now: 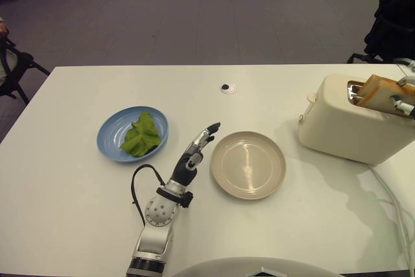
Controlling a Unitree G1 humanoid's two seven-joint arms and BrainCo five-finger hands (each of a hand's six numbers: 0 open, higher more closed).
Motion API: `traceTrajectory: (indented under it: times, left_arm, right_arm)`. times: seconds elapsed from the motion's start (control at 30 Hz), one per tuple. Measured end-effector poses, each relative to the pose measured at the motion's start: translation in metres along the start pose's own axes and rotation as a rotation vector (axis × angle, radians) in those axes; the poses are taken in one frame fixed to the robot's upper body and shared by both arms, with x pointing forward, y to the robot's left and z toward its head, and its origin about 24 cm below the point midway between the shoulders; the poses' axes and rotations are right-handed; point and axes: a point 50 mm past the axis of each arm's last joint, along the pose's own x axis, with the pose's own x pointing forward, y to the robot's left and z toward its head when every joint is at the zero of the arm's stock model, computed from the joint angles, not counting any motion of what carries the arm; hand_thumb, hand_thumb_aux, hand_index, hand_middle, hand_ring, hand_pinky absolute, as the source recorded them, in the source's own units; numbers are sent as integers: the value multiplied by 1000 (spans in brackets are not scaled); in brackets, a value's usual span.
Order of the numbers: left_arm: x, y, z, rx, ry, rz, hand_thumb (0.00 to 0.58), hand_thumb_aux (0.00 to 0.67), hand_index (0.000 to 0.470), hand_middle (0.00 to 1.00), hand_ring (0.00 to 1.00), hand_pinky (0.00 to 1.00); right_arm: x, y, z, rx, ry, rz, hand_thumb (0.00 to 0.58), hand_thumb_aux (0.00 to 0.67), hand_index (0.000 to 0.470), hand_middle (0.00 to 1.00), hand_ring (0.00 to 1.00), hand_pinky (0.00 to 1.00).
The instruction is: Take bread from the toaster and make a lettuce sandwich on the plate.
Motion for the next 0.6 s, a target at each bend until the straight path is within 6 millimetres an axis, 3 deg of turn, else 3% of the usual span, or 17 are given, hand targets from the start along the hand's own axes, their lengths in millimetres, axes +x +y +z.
traceTrajectory:
  times: [0.07, 0.13, 0.2, 0.27, 0.37, 0.47, 0.57, 0.6]
  left_arm:
    - [0, 0, 0, 0, 0, 2, 0, 0, 0, 0, 0, 0]
    - [0, 0, 0, 0, 0, 7, 0, 0, 0, 0, 0, 0]
    - [-2, 0, 0, 3, 2, 12, 0, 0, 0, 0, 0, 0]
    - [-3, 0, -1, 2, 5, 16, 0, 0, 0, 0, 0, 0]
    - [-2, 0, -3, 0, 10, 17, 0, 0, 0, 0, 0, 0]
    - [0, 1, -3, 3, 5, 15, 0, 0, 0, 0, 0, 0]
    - [0, 1, -3, 3, 2, 16, 0, 0, 0, 0, 0, 0]
    - [0, 1, -3, 4, 2, 15, 0, 0, 0, 0, 0, 0]
  right_arm:
    - [5, -17, 3, 70, -15, -48, 580, 670, 470, 0, 0, 0]
    - [15, -48, 15, 171, -83, -129, 580, 670, 470, 0, 0, 0]
    - [26, -72, 36, 258, -200, -160, 580, 670, 470, 0, 0, 0]
    - [35, -79, 58, 338, -302, -130, 580, 670, 470, 0, 0, 0]
    - [43, -51, 91, 535, -410, 32, 580, 670, 470, 0, 0, 0]
    - [48, 12, 125, 772, -412, 319, 580, 670, 470, 0, 0, 0]
    - [51, 54, 136, 935, -316, 486, 580, 670, 470, 0, 0, 0]
    - [51, 78, 140, 994, -250, 567, 580, 670, 470, 0, 0, 0]
